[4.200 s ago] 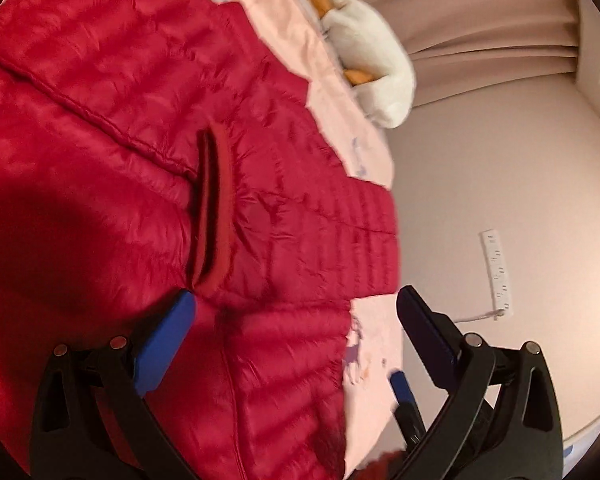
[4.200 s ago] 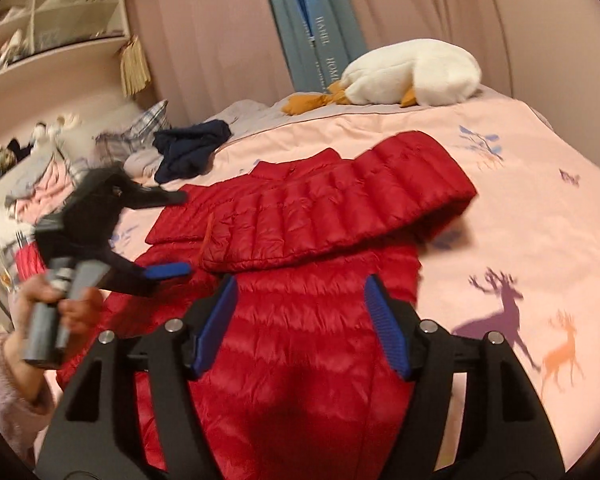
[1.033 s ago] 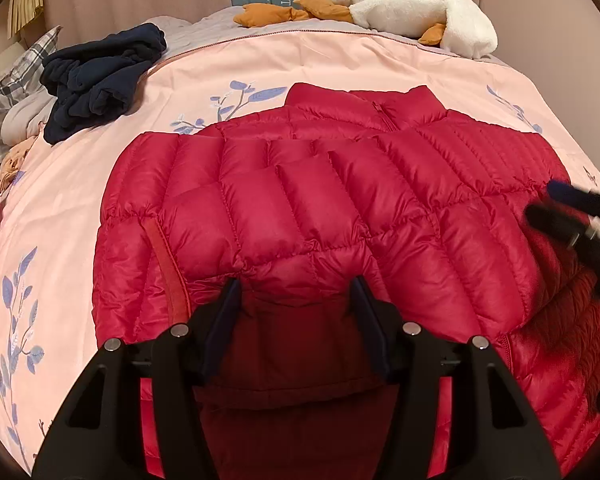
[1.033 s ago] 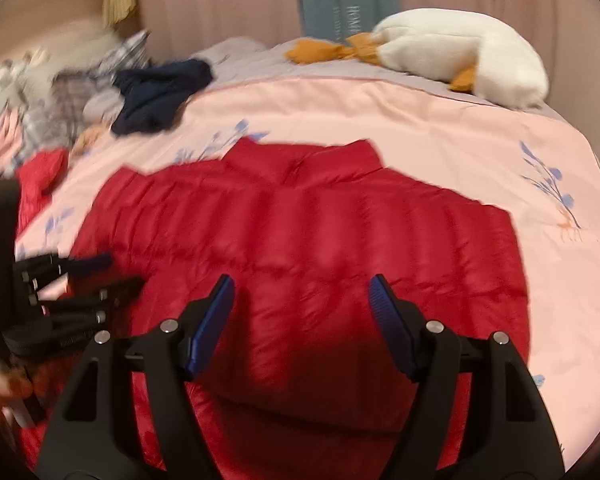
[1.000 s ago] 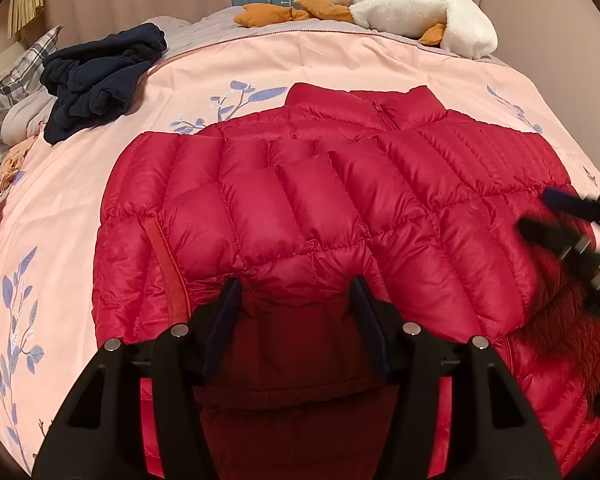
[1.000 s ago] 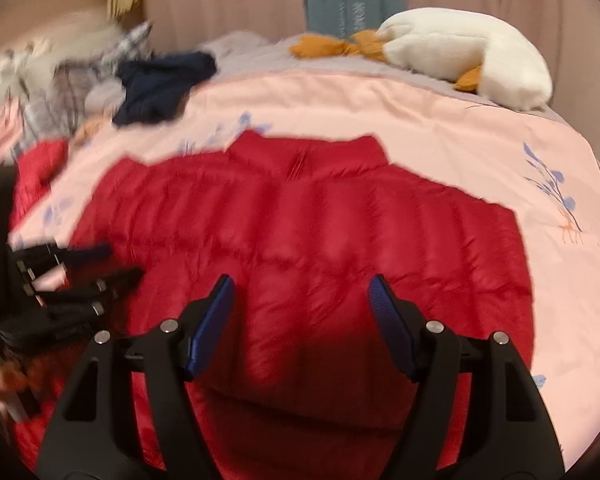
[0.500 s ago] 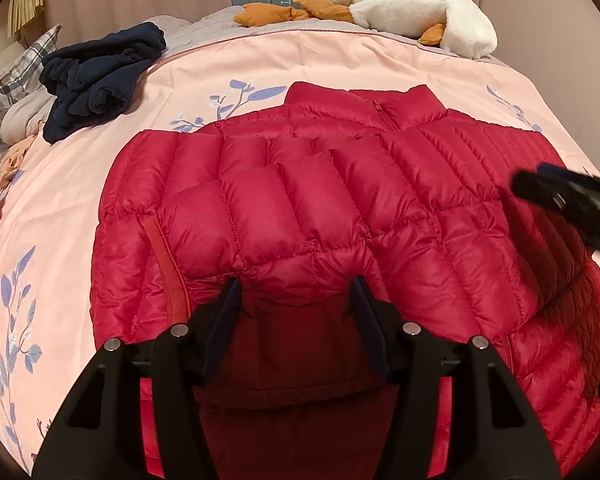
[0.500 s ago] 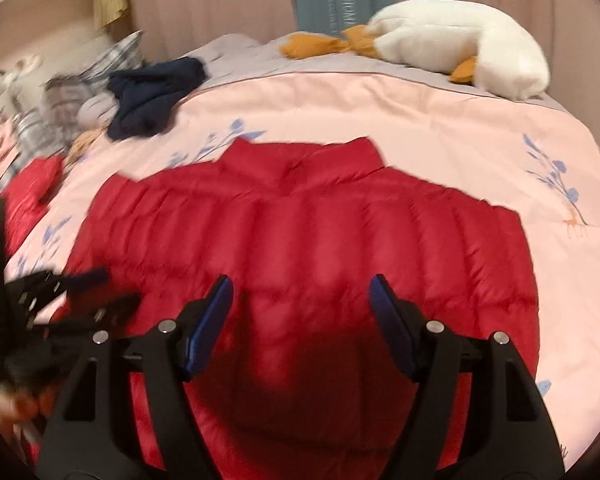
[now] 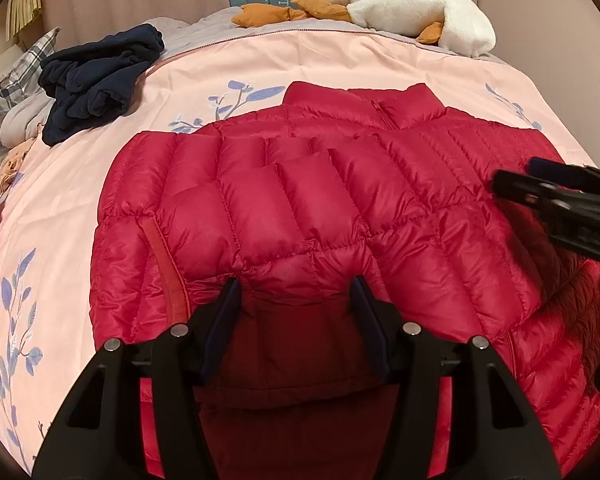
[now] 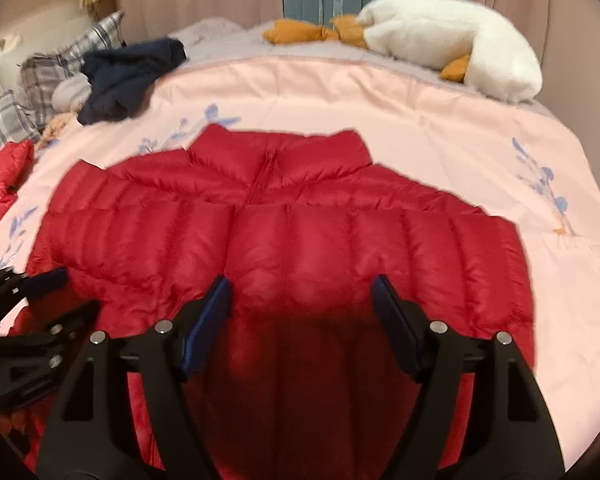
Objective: Fold large clothes
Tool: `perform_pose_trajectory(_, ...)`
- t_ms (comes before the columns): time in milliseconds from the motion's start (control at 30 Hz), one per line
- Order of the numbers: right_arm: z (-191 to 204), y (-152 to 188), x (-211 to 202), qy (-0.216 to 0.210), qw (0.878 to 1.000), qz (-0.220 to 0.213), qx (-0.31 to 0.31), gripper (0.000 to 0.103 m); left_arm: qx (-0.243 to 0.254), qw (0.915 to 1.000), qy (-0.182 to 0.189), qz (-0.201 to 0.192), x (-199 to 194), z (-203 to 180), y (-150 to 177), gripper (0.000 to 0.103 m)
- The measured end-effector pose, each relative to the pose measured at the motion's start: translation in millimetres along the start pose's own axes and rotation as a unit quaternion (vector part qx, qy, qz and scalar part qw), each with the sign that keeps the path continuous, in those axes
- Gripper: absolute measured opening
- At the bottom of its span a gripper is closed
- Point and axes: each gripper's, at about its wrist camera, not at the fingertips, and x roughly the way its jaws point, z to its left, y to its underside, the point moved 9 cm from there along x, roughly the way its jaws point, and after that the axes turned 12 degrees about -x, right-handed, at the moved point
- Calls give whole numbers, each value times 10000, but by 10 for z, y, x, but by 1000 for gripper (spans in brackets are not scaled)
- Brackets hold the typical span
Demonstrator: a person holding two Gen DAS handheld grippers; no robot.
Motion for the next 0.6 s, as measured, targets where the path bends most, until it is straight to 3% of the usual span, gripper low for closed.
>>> perform_pose_trajectory(133, 103, 121, -187, -55, 9996, -159, -245, 74, 2, 10000, -11, -7, 0, 1, 2, 58)
perform_pose_trajectory(300, 234, 377, -19, -9, 9973, 248, -694, 74, 28, 10000, -51, 9, 3, -10, 8, 58)
perform_pose_trajectory(467, 150, 322, -222, -185, 9991, 16, -379, 73, 48, 10000, -70, 18, 1, -9, 12, 58)
perform_pose_trajectory(600, -150, 303, -327, 198, 9996, -128, -149, 73, 43, 10000, -69, 17, 2, -6, 12, 58)
